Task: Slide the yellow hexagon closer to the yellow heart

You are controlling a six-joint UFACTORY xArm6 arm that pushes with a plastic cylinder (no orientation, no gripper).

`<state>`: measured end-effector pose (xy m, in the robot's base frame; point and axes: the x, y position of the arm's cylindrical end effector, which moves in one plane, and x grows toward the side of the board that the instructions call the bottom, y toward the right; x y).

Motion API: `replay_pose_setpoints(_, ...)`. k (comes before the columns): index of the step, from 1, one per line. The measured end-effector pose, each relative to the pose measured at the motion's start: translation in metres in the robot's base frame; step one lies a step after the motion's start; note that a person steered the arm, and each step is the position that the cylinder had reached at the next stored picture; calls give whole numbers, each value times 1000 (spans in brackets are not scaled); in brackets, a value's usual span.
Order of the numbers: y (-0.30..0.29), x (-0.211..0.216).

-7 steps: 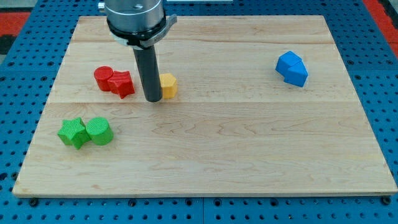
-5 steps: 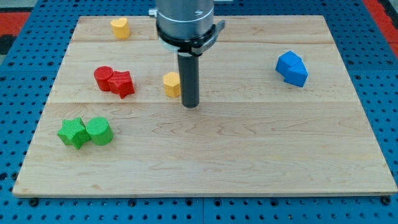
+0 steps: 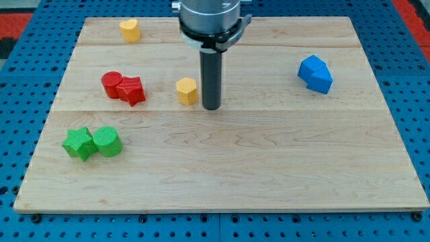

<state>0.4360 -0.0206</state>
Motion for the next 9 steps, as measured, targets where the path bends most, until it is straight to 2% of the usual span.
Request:
replay_pose_setpoints(1, -45, -41)
replay_pose_setpoints(2, -83, -105)
replay_pose_setpoints(3, -121, -141)
replay_pose_setpoints(5, -114, -141)
replay_pose_setpoints(6, -88, -118)
replay_pose_setpoints(7, -111, -116)
replay_pose_setpoints(8, -138, -137)
replay_pose_setpoints(9, -123, -160)
